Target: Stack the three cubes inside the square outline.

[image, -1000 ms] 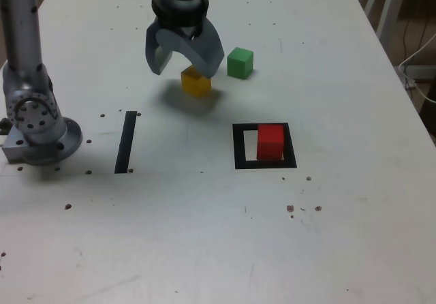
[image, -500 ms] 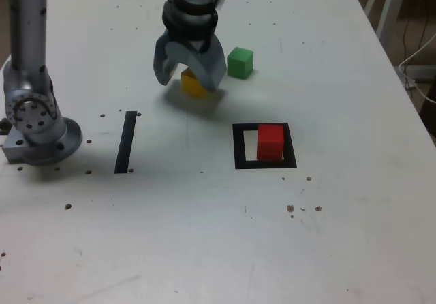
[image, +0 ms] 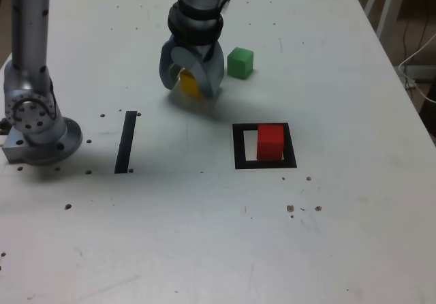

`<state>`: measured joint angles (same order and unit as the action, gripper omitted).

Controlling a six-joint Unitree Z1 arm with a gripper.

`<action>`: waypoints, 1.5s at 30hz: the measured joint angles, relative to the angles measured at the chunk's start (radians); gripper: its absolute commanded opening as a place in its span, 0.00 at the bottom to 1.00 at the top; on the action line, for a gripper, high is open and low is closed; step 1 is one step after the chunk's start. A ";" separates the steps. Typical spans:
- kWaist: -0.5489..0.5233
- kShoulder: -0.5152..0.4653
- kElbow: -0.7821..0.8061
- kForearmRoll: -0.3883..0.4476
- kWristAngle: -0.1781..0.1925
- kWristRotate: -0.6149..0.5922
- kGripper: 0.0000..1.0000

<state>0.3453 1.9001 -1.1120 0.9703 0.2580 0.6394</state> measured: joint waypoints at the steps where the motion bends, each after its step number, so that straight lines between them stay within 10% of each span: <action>1: 0.000 0.001 0.000 0.000 -0.001 0.000 0.28; 16: -0.028 0.006 -0.040 0.029 -0.008 -0.035 0.27; 27: -0.173 -0.022 -0.200 0.198 -0.019 -0.165 0.27; 45: -0.389 0.068 -0.466 0.387 -0.209 -0.496 0.27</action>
<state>-0.0440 1.9683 -1.5783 1.3572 0.0494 0.1431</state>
